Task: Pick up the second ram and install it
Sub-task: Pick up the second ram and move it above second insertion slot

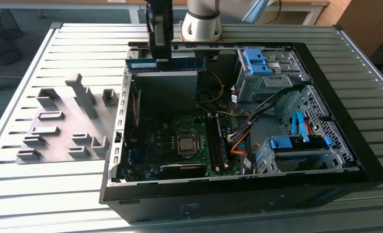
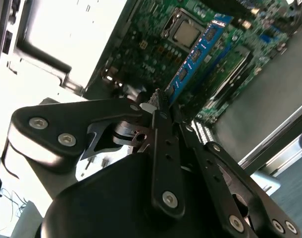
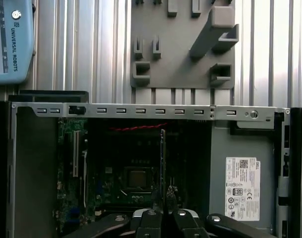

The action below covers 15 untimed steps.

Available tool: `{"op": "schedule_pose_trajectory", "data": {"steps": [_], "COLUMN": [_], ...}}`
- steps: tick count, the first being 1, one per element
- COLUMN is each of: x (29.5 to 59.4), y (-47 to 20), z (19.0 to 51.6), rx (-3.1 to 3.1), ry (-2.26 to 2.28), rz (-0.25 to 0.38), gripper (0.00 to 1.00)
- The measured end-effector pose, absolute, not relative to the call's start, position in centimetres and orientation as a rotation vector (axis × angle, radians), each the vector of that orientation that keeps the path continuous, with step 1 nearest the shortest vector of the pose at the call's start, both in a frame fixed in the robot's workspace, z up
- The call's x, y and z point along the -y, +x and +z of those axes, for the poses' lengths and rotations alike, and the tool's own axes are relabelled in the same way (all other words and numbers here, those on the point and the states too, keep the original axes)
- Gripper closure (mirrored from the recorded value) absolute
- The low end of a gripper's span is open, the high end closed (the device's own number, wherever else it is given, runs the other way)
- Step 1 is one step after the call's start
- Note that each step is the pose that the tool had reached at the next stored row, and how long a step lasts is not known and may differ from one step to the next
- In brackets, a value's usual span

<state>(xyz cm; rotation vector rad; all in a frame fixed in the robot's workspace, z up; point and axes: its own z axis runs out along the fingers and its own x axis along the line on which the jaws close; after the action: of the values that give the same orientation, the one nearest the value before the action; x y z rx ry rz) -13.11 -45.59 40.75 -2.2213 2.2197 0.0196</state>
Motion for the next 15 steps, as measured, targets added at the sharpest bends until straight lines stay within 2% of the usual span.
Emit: {"op": "schedule_pose_trajectory", "data": {"steps": [15], "x": [45.6], "y": [-6.5], "z": [40.7], "rx": [-2.220], "ry": [-2.221], "rz": [0.020], "gripper": [0.86]}}
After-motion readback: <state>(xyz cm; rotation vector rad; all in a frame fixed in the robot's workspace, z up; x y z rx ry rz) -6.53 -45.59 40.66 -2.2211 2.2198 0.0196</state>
